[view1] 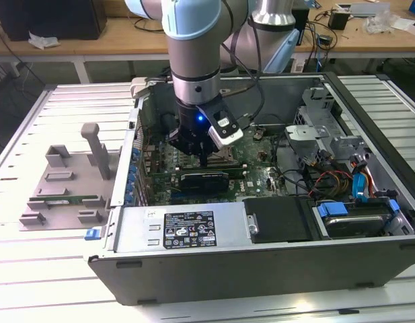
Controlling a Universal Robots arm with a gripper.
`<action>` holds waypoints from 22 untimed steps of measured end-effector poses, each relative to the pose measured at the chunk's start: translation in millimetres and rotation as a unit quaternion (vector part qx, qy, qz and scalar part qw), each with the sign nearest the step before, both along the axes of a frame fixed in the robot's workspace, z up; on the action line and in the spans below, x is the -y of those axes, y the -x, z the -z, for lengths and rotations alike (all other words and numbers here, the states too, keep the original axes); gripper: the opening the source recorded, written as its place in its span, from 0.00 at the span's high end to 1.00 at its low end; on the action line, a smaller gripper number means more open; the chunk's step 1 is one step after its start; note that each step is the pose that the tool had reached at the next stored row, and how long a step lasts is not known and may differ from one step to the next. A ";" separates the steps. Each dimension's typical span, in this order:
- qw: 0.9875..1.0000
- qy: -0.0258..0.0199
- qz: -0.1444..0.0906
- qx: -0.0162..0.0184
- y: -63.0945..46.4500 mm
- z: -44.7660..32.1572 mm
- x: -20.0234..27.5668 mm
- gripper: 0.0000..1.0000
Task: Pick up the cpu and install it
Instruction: 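Install the second cpu locking lever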
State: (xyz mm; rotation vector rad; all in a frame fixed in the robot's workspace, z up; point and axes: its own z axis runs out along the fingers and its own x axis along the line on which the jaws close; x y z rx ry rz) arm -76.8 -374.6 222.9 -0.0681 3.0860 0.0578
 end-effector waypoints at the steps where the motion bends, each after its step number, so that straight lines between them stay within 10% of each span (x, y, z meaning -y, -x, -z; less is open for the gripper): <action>1: 1.000 0.000 0.000 0.000 0.1 -1.6 0.1 0.89; 13: 1.000 0.001 0.000 0.000 0.1 -43.3 0.2 0.89; 22: 1.000 0.001 -0.001 -0.004 -17.3 -29.9 0.0 0.89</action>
